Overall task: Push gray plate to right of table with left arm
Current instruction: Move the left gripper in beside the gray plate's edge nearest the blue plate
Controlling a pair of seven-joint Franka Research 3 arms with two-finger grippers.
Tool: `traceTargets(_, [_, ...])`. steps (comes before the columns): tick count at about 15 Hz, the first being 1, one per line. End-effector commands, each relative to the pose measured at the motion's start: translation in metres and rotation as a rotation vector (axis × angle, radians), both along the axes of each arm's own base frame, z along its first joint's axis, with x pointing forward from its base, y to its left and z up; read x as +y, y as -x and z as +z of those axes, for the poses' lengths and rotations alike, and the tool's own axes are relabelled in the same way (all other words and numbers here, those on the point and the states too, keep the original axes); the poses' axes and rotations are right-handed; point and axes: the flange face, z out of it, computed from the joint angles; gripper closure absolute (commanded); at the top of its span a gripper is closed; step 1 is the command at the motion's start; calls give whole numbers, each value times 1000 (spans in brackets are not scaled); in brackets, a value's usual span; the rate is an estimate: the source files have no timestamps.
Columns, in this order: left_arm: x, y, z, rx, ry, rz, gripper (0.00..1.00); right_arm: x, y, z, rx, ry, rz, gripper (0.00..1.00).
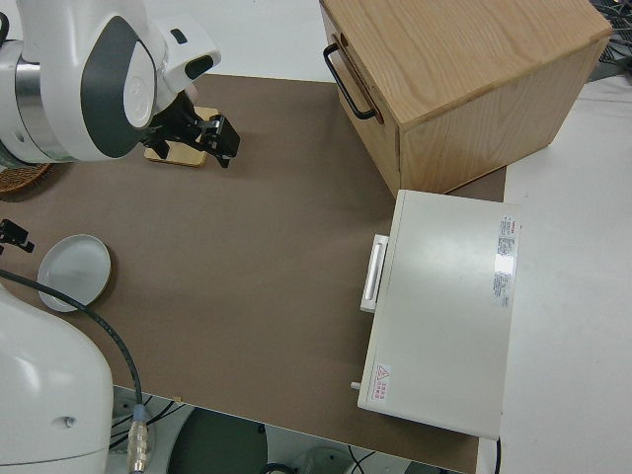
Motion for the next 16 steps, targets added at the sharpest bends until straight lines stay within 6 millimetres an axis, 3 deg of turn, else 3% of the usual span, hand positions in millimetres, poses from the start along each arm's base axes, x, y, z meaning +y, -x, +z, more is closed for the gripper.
traceTargets(1, [-5, 18, -26, -29, 6, 29, 82, 0, -1, 3, 0, -18, -2, 5])
traceTargets(11, [-13, 19, -44, 0, 15, 29, 214, -1, -1, 3, 0, -18, -4, 5])
traceTargets(16, [-19, 21, -47, 6, 19, 20, 349, 0, -1, 3, 0, -18, -2, 5])
